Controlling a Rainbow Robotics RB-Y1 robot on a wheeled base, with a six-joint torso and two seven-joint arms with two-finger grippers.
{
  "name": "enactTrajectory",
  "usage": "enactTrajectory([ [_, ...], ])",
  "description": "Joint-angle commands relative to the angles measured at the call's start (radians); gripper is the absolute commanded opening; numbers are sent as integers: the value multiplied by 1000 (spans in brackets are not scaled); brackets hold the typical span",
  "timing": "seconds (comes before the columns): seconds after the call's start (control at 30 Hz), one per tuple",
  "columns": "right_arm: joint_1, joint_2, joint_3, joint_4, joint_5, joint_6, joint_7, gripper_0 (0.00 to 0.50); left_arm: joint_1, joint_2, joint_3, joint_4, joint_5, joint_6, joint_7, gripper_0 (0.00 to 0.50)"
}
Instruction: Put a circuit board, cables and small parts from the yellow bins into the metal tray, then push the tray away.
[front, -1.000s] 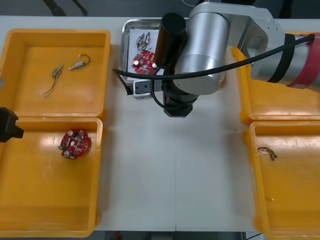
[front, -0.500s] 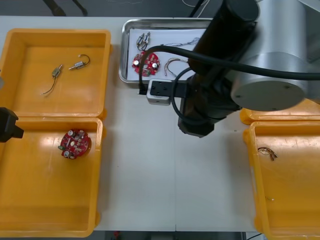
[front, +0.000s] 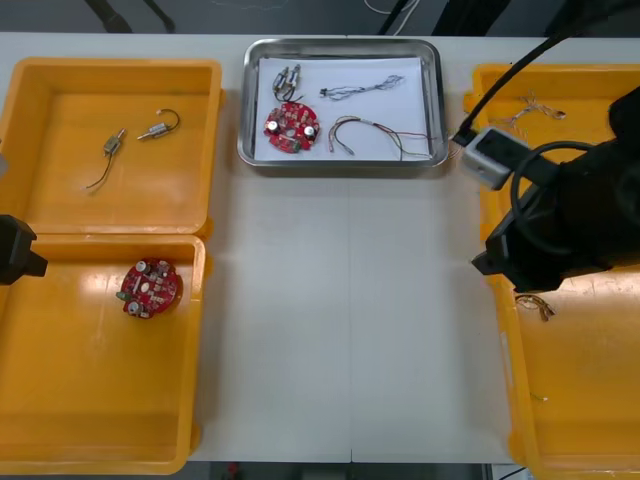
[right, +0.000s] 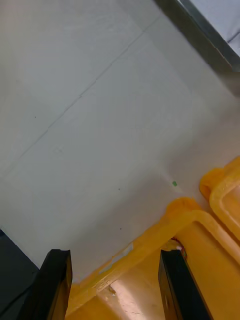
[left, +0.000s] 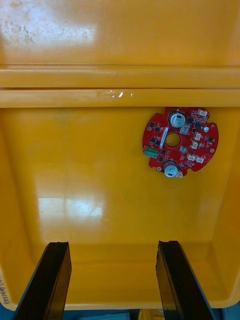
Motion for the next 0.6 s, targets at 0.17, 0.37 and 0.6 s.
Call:
enactTrajectory([
  [0.17,215,-40,-332,27,-82,4,-82,500,12,9,32,-23,-9,6,-66,500],
  [0.37,334,-40,-495,88,-51,4,-67,500,12,9,32,-23,-9,6,-66,500],
  [0.6,432,-40,-584,95,81,4,-34,500,12,9,32,-23,-9,6,-66,500],
])
